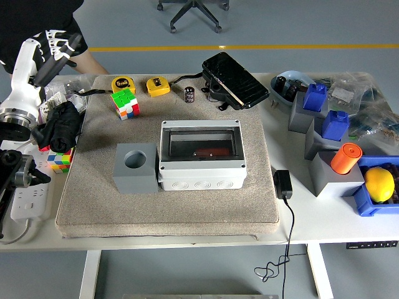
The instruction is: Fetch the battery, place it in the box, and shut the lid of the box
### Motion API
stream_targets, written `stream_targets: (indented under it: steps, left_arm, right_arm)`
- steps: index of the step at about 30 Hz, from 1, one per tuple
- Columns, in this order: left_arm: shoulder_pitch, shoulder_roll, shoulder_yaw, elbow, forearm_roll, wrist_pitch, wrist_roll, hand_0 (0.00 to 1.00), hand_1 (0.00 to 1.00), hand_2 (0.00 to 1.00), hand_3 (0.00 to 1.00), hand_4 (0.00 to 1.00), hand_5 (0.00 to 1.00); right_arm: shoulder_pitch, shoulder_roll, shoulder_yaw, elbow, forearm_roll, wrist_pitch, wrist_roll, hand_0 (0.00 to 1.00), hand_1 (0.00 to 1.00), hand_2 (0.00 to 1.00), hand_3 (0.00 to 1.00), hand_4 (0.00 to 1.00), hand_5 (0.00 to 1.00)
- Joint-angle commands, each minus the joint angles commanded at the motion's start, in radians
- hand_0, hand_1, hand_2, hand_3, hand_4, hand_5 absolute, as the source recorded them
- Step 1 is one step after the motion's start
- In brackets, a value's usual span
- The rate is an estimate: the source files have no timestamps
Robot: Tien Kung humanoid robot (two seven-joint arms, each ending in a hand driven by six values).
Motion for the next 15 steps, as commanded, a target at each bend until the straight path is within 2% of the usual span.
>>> stream_targets:
  steps: [6, 11, 15]
  left_arm:
    - [0.011, 0.006, -0.030, 0.012, 0.004, -0.005, 0.006, 0.401, 0.540, 0.546, 0.574, 0.998, 0.654]
    - [0.018, 0.030, -0.013, 0.015, -0.022, -0.016, -0.014, 0.394, 0.540, 0.544, 0.568, 0.998, 0.641]
    - [0.036, 0.027, -0.024, 0.012, -0.032, -0.023, -0.021, 0.398, 0.532, 0.542, 0.565, 0.998, 0.641]
  right_arm:
    - [0.018, -0.003, -0.011, 0.001, 0.000, 0.005, -0.007, 0.601, 0.586, 0.573, 0.519, 0.922, 0.448]
    - [0.030, -0.016, -0.009, 0.007, -0.014, 0.004, -0.005, 0.601, 0.587, 0.573, 0.520, 0.923, 0.450]
    - [0.012, -0.013, -0.020, 0.002, -0.008, 0.004, -0.007, 0.601, 0.588, 0.573, 0.519, 0.923, 0.451]
